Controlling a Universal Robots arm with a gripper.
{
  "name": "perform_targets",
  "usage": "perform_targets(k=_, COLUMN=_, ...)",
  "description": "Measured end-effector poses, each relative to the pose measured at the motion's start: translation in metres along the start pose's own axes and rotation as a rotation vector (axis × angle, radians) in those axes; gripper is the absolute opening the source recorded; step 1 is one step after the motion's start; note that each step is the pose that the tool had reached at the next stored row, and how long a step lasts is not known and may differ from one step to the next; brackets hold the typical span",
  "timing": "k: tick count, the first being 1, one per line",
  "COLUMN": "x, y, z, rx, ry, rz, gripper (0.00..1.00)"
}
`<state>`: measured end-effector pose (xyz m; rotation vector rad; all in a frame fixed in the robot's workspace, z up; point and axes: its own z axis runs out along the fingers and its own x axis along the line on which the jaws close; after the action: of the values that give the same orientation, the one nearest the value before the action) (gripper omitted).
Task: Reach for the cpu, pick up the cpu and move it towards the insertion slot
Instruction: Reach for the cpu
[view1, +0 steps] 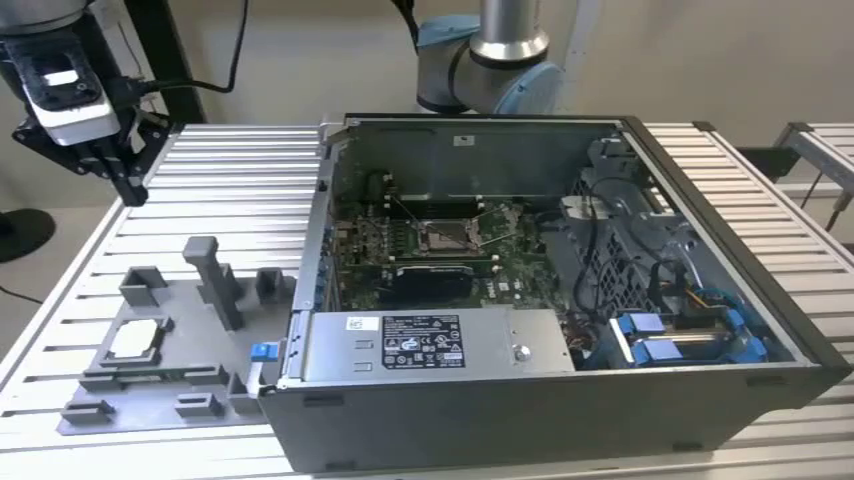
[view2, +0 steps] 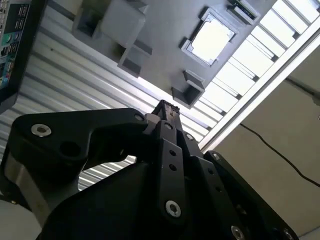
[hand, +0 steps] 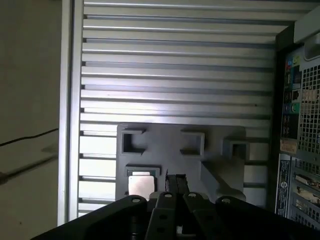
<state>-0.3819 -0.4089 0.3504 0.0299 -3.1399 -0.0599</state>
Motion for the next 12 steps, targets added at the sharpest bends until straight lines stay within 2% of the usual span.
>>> perform_targets(k=7, x=0.0088, y=-0.0176, z=-0.0003, rx=0.0, ry=0.0, rz=0.0, gripper=0.0)
perform_targets(k=12, x=0.0195, y=-0.0256, z=0.0, rx=0.0, ry=-0.0001, rz=0.0, gripper=0.0)
